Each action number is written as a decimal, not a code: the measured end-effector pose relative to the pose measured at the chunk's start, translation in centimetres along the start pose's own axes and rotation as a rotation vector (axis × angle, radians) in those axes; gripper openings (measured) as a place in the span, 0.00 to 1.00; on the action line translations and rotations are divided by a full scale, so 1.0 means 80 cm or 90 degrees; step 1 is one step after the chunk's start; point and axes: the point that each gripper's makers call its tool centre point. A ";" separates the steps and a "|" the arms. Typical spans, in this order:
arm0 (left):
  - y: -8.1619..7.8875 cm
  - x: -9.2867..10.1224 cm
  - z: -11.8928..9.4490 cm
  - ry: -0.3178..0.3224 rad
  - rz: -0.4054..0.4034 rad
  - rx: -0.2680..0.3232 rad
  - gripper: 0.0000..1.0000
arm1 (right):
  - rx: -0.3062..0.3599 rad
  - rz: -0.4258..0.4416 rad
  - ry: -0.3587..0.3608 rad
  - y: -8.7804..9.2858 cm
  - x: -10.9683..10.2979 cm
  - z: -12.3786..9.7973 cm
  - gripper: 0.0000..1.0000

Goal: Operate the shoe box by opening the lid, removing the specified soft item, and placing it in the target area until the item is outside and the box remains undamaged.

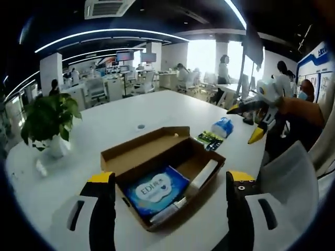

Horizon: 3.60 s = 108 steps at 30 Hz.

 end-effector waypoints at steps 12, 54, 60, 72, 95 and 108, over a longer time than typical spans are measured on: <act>0.045 -0.043 -0.022 -0.059 -0.077 0.006 0.69 | 0.000 -0.001 -0.042 -0.010 -0.024 0.054 0.71; 0.152 -0.073 0.053 -0.098 -0.195 -0.081 0.18 | -0.133 0.116 -0.105 0.028 -0.063 0.227 0.30; 0.152 -0.077 0.054 -0.107 -0.190 -0.082 0.12 | -0.147 0.139 -0.106 0.031 -0.066 0.238 0.28; 0.152 -0.078 0.055 -0.113 -0.206 -0.072 0.12 | -0.187 0.224 -0.094 0.046 -0.074 0.264 0.15; 0.154 -0.078 0.056 -0.130 -0.209 -0.096 0.11 | -0.177 0.197 -0.051 0.046 -0.051 0.240 0.01; 0.154 -0.078 0.057 -0.123 -0.193 -0.135 0.11 | -0.180 0.199 -0.037 0.053 -0.041 0.231 0.01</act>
Point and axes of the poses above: the point that each gripper's makers call its tool centre point, and the gripper's own axes: z roughly forward along the fingers, x roughly to its right, y roughly out of its underside, and after that the axes turned 6 degrees about y, right-handed
